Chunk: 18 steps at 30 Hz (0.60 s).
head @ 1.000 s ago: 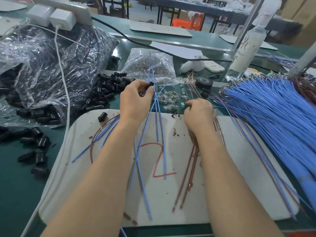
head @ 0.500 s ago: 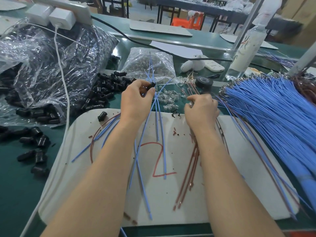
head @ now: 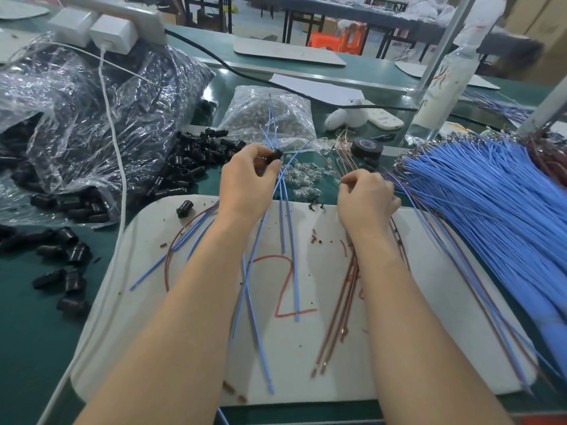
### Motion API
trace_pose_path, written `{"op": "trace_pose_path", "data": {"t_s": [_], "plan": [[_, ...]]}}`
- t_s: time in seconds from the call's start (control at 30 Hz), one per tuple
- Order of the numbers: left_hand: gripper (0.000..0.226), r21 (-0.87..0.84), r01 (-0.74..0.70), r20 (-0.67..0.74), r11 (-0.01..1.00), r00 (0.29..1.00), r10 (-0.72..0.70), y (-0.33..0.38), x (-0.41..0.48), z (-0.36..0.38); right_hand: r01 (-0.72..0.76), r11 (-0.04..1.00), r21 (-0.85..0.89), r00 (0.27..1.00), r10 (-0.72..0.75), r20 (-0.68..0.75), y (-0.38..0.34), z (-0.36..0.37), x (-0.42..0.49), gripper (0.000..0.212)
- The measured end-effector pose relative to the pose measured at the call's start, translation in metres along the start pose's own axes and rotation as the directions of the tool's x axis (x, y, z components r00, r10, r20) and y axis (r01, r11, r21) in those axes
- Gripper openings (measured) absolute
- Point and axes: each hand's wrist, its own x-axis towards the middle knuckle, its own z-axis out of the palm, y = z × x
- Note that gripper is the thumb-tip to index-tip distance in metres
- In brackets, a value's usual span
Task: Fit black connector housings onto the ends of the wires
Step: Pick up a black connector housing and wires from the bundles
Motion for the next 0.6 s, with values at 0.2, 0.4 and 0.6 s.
{"op": "trace_pose_path", "data": {"t_s": [0.2,0.4,0.6], "plan": [[0.012,-0.047,-0.06,0.074,0.997,0.995,0.064,0.003,-0.003,0.004,0.138,0.705,0.696,0.978,-0.206,0.015,-0.024,-0.015,-0.01,0.012],[0.019,-0.085,-0.12,0.121,0.989,0.984,0.13,0.005,-0.005,0.003,0.166,0.593,0.788,0.954,-0.3,0.025,-0.035,-0.017,-0.018,0.023],[0.02,-0.089,-0.129,0.137,0.988,0.981,0.14,0.004,-0.005,0.003,0.203,0.654,0.729,0.96,-0.28,-0.017,-0.034,-0.019,-0.018,0.009]]}}
